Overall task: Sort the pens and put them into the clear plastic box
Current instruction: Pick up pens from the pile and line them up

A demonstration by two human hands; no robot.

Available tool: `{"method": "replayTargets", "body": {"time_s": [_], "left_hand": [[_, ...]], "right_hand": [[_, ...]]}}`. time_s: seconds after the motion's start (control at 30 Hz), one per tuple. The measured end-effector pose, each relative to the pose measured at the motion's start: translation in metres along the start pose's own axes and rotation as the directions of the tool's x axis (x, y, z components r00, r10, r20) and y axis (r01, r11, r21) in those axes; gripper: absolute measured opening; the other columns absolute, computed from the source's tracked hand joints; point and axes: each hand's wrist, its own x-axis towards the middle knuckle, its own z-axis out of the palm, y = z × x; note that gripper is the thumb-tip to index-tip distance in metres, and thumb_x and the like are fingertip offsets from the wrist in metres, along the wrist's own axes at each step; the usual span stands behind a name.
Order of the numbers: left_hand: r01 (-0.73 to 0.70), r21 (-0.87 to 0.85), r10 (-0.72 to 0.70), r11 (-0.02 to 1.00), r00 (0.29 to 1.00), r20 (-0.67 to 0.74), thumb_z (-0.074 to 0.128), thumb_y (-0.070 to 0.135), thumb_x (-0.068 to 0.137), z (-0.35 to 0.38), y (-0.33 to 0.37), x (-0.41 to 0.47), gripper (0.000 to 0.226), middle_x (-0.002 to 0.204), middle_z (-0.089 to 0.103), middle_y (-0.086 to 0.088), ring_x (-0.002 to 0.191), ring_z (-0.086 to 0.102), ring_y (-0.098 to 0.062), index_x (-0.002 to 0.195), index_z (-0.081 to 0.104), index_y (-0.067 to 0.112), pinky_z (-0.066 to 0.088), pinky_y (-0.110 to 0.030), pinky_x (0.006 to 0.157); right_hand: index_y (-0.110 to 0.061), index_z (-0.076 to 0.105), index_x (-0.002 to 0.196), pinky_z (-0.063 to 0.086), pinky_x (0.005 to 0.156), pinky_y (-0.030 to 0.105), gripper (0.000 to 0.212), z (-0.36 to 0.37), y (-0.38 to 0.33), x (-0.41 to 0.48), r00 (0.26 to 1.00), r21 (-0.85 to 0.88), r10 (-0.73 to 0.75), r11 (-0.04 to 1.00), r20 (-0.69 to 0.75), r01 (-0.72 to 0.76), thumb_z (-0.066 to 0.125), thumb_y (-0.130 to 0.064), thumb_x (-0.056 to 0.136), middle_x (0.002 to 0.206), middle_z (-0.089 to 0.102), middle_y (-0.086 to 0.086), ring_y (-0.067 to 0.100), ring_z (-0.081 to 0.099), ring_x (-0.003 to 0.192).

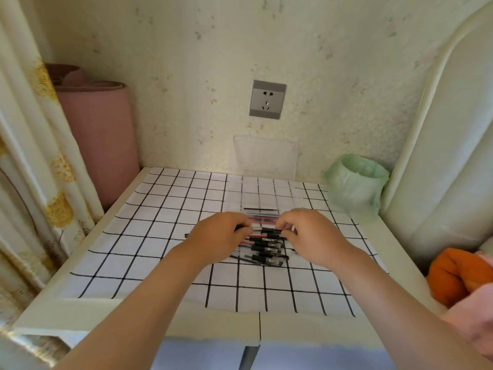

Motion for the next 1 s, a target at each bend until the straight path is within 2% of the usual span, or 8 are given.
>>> {"method": "replayTargets", "body": {"time_s": [0.13,0.33,0.5,0.57,0.67,0.77,0.87,1.0], "left_hand": [[0.002,-0.010,-0.003,1.000,1.000,-0.013,0.050,0.039,0.099,0.002,0.003,0.005,0.017,0.090,0.067,0.011,0.079,0.059,-0.007,0.102,0.065,0.033,0.052,-0.031,0.076],[0.006,-0.036,-0.006,0.999,1.000,0.005,0.051,0.039,0.098,0.003,0.007,0.007,0.016,0.089,0.067,0.011,0.077,0.060,-0.008,0.100,0.066,0.034,0.051,-0.030,0.075],[-0.060,-0.016,0.060,0.998,0.998,0.031,0.054,0.035,0.097,0.008,0.008,0.005,0.014,0.088,0.067,0.013,0.056,0.051,-0.002,0.105,0.063,0.043,0.043,-0.023,0.056],[-0.068,0.002,0.068,0.998,0.997,0.040,0.055,0.034,0.097,0.010,0.008,0.005,0.014,0.087,0.068,0.014,0.056,0.051,-0.002,0.104,0.063,0.044,0.038,-0.022,0.055],[-0.047,0.015,0.047,0.999,0.999,0.020,0.054,0.035,0.097,0.009,0.008,0.005,0.011,0.087,0.067,0.015,0.065,0.056,-0.005,0.100,0.061,0.043,0.040,-0.023,0.058],[-0.040,0.011,0.039,0.999,0.999,0.008,0.053,0.036,0.097,0.008,0.005,0.005,0.009,0.087,0.066,0.013,0.064,0.057,-0.007,0.100,0.061,0.040,0.043,-0.024,0.059],[-0.055,-0.024,0.055,0.998,0.998,0.030,0.053,0.035,0.097,0.011,0.005,0.005,0.009,0.086,0.066,0.014,0.062,0.056,-0.006,0.101,0.059,0.042,0.040,-0.023,0.057],[-0.114,-0.014,0.115,0.993,0.992,0.059,0.054,0.035,0.097,0.016,0.012,0.004,0.021,0.086,0.064,0.014,0.058,0.050,-0.001,0.117,0.052,0.041,0.036,-0.021,0.055]], "right_hand": [[-0.033,0.069,0.099,0.036,0.061,0.023,0.020,-0.003,0.004,0.000,1.000,-0.007,-0.011,1.000,0.003,0.011,0.059,-0.017,0.092,0.090,0.065,-0.011,-0.006,0.044,0.065],[-0.031,0.071,0.100,0.040,0.064,0.026,0.020,-0.008,0.002,-0.001,0.999,-0.036,-0.032,0.999,-0.020,0.031,0.060,-0.017,0.092,0.094,0.065,-0.011,0.008,0.052,0.071],[-0.031,0.073,0.096,0.033,0.063,0.008,0.017,-0.005,-0.004,-0.004,0.995,0.035,-0.082,0.996,-0.054,0.084,0.068,-0.017,0.087,0.088,0.059,-0.018,0.001,0.055,0.075],[-0.031,0.073,0.098,0.042,0.069,0.013,0.019,-0.002,-0.007,-0.004,0.996,0.108,-0.084,0.990,-0.027,0.086,0.072,-0.017,0.085,0.090,0.062,-0.017,0.003,0.059,0.080],[-0.031,0.071,0.105,0.045,0.084,0.021,0.028,-0.005,-0.003,-0.003,0.998,0.151,-0.052,0.987,-0.028,0.055,0.077,-0.022,0.080,0.095,0.068,-0.015,0.003,0.062,0.087],[-0.033,0.070,0.092,0.041,0.100,0.036,0.012,-0.014,0.008,-0.004,1.000,0.076,0.000,0.997,-0.031,0.002,0.075,-0.031,0.081,0.088,0.068,-0.018,0.000,0.062,0.085],[-0.034,0.071,0.083,0.042,0.100,0.039,0.006,-0.014,0.011,-0.007,0.999,0.087,0.000,0.996,-0.035,0.003,0.075,-0.032,0.082,0.079,0.066,-0.021,-0.002,0.060,0.077],[-0.033,0.073,0.087,0.044,0.099,0.041,0.006,-0.005,-0.002,-0.008,0.997,0.175,-0.068,0.982,-0.023,0.071,0.077,-0.031,0.081,0.081,0.068,-0.022,-0.001,0.063,0.081]]}}
